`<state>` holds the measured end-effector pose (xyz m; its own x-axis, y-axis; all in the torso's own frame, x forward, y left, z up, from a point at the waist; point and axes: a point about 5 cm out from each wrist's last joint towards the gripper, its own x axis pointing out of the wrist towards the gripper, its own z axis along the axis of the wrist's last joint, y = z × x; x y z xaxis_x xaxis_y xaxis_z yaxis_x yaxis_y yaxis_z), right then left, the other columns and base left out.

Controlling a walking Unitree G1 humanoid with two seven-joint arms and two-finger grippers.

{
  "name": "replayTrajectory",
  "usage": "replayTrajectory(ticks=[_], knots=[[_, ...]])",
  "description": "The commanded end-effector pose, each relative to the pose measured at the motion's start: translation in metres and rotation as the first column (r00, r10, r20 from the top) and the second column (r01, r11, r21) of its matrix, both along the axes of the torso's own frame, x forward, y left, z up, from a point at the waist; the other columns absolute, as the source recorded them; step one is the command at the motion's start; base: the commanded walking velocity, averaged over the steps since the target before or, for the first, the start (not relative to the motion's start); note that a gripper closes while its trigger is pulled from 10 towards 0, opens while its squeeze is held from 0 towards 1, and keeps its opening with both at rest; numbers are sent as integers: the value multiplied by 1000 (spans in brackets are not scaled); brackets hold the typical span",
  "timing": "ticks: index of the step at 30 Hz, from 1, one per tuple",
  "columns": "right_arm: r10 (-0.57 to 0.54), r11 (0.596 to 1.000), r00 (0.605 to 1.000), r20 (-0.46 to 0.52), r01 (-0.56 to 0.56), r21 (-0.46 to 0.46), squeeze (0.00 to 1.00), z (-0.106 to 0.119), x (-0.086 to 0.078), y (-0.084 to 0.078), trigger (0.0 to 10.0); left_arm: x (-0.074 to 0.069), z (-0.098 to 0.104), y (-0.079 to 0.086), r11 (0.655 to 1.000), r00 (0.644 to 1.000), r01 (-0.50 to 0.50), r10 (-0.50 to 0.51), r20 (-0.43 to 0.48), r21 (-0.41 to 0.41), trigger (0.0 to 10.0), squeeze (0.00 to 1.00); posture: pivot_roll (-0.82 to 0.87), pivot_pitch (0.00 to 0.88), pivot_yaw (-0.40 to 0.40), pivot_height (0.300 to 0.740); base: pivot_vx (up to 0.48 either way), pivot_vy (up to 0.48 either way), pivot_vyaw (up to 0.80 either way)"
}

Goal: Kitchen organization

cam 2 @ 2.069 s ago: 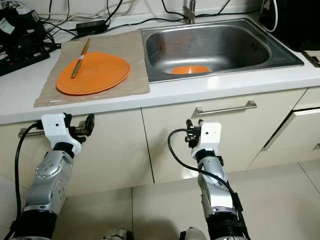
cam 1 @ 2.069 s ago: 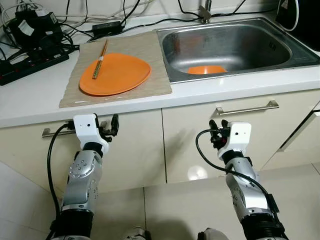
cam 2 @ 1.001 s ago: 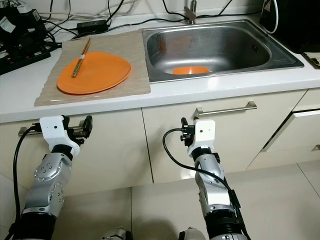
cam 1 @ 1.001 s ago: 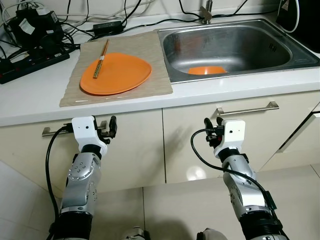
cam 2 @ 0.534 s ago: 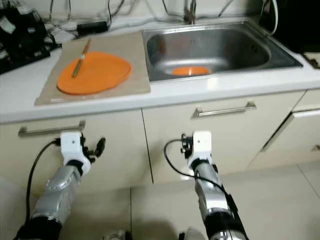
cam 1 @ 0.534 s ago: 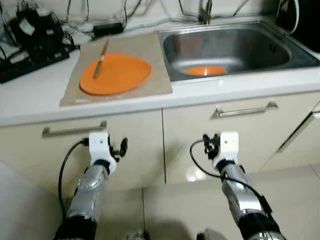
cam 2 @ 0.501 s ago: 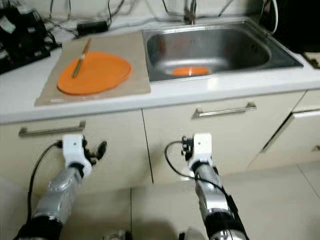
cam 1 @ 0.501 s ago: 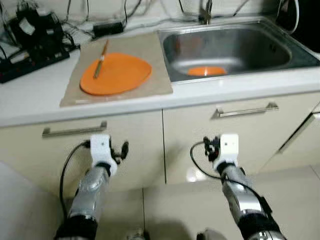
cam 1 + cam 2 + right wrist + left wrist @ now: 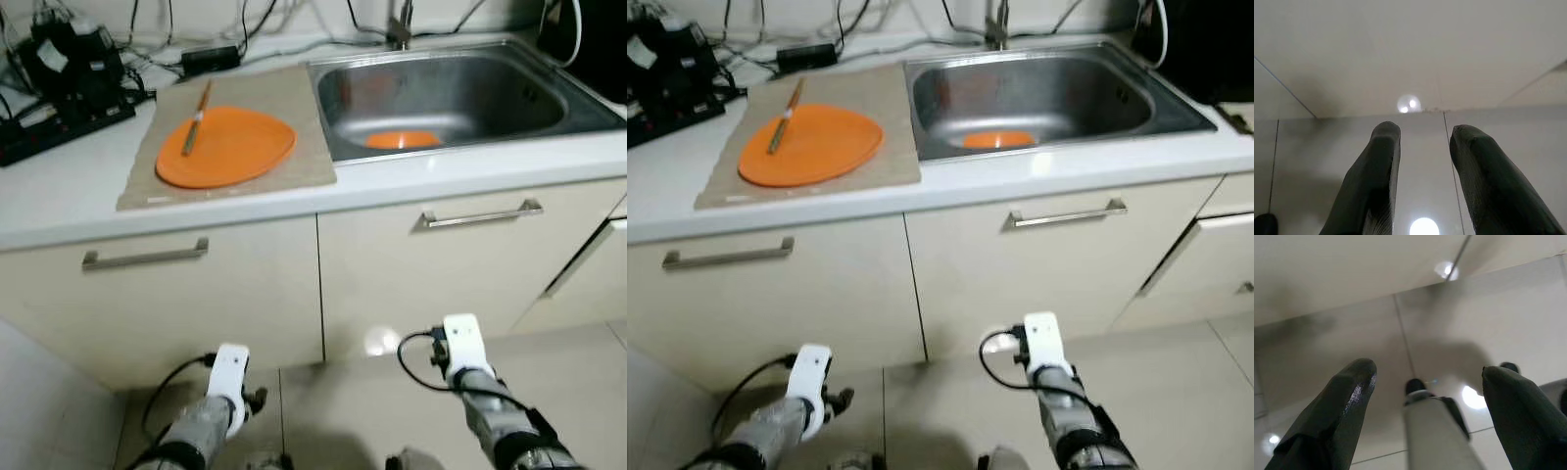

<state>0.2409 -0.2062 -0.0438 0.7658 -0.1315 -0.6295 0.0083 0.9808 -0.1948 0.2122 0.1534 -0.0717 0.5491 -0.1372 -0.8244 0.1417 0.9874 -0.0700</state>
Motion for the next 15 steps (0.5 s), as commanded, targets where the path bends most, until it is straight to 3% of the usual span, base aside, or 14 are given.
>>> replayTrajectory(ticks=[1,6,15], knots=[[-23,1000,1000,-17,23,9,0,-1,0,1,10000,3,1,-3,1000,1000,12,-12,21,-5,10000,0,-76,0,83,707,0,0,0],[15,1000,998,-62,-14,13,0,-8,-6,9,10000,-3,-2,5,998,1000,-4,4,-2,66,10000,0,-90,0,83,707,0,0,0],[36,999,996,-77,-33,41,0,-14,-13,26,10000,8,4,8,998,999,-25,23,31,61,10000,0,-79,0,73,707,0,0,0]])
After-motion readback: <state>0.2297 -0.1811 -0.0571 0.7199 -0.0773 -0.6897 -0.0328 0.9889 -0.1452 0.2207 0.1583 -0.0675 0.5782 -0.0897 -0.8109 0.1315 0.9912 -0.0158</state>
